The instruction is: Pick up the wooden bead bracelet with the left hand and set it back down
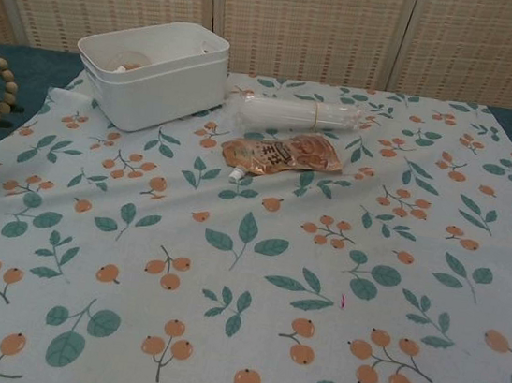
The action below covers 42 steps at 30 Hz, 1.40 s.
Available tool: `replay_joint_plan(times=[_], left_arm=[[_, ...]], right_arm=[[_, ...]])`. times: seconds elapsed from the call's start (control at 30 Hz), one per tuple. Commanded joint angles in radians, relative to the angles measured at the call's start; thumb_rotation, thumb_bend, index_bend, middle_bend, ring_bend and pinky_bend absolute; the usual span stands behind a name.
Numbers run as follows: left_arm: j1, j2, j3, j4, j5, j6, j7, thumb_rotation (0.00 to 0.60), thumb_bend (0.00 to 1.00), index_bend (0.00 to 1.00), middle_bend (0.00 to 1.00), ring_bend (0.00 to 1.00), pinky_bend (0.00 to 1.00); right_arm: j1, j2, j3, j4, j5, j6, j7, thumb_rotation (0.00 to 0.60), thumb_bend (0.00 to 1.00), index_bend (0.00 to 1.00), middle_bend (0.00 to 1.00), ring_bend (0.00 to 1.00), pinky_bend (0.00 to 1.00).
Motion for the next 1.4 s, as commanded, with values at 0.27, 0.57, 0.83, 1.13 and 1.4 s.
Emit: replay_joint_plan(times=[0.27, 0.57, 0.83, 1.13, 1.4], left_arm=[[0.004, -0.008, -0.012, 0.013, 0.002, -0.073, 0.065, 0.600, 0.94, 0.21, 0.24, 0.00, 0.00], [-0.003, -0.027, -0.009, 0.057, 0.003, -0.115, 0.129, 0.600, 0.66, 0.17, 0.23, 0.00, 0.00], [0.045, -0.065, -0.011, -0.004, 0.048, -0.049, 0.280, 0.600, 0.62, 0.17, 0.26, 0.01, 0.00], [0.132, -0.113, -0.002, -0.164, 0.235, 0.102, 0.605, 0.600, 0.62, 0.17, 0.27, 0.02, 0.00], [0.194, -0.167, -0.014, -0.257, 0.374, 0.183, 0.829, 0.600, 0.60, 0.09, 0.21, 0.05, 0.00]], right_arm=[[0.000, 0.001, 0.000, 0.001, 0.000, 0.000, 0.003, 0.458, 0.24, 0.00, 0.00, 0.00, 0.00], [0.001, -0.001, 0.002, 0.002, 0.003, -0.004, 0.002, 0.458, 0.24, 0.00, 0.00, 0.00, 0.00], [0.001, -0.002, 0.001, 0.001, 0.003, -0.006, -0.002, 0.457, 0.24, 0.00, 0.00, 0.00, 0.00], [0.002, -0.001, -0.001, 0.000, 0.001, -0.010, -0.003, 0.458, 0.24, 0.00, 0.00, 0.00, 0.00], [0.003, -0.002, 0.000, -0.002, 0.004, -0.013, -0.007, 0.458, 0.24, 0.00, 0.00, 0.00, 0.00]])
